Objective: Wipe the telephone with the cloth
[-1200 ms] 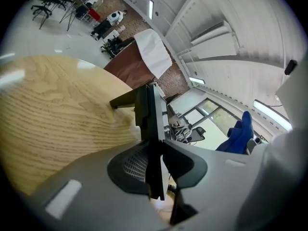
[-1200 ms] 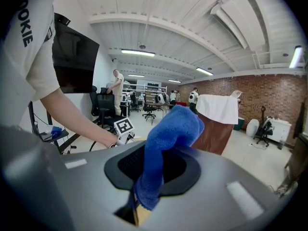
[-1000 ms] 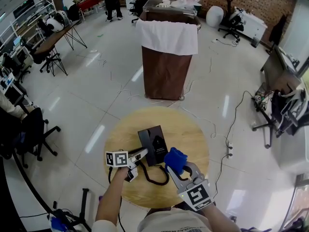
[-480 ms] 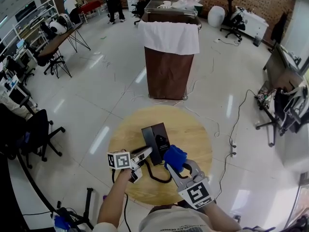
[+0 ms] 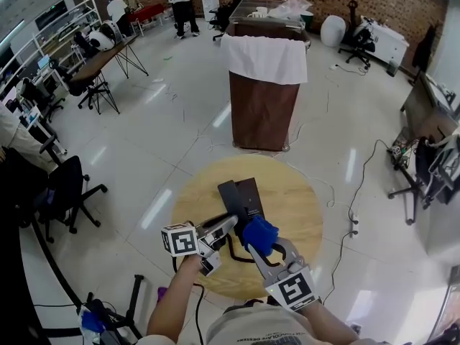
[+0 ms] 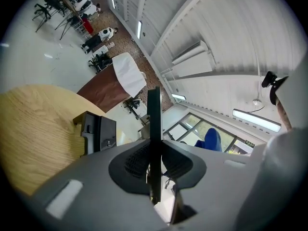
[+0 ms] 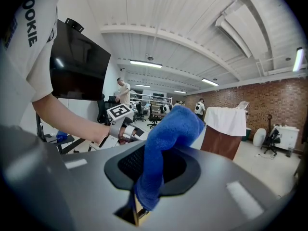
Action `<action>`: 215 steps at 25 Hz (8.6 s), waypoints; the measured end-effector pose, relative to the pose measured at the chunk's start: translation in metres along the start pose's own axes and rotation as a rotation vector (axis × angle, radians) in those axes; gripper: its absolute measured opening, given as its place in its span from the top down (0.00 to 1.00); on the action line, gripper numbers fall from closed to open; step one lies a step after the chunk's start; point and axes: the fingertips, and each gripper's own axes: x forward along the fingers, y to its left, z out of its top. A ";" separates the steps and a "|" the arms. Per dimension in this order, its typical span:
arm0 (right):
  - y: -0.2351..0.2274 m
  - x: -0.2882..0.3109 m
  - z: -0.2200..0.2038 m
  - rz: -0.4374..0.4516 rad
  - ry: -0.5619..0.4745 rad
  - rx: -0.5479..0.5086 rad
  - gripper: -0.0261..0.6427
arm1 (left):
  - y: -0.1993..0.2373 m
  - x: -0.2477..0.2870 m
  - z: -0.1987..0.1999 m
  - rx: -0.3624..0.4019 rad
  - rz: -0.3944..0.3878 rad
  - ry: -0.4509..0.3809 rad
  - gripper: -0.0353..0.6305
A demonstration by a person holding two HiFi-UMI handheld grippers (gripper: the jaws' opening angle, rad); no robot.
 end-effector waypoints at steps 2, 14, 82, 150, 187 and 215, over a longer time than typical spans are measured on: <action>0.006 0.000 0.000 0.009 0.000 -0.006 0.86 | -0.009 -0.003 0.002 -0.004 -0.012 -0.015 0.85; 0.013 0.003 0.032 0.024 -0.076 -0.070 0.86 | -0.046 -0.013 -0.004 0.074 -0.017 -0.021 0.85; 0.019 0.019 0.139 0.075 -0.274 -0.124 0.86 | -0.091 0.001 -0.035 0.436 0.155 0.081 0.85; -0.079 -0.016 0.138 -0.174 -0.315 -0.101 0.86 | -0.106 -0.016 -0.030 0.310 -0.015 -0.049 0.85; -0.026 -0.016 0.049 -0.091 -0.166 0.045 0.86 | -0.112 -0.045 0.036 0.265 -0.060 -0.144 0.85; -0.045 -0.006 0.061 0.247 -0.324 0.535 0.87 | -0.137 -0.030 -0.013 0.198 -0.290 0.065 0.85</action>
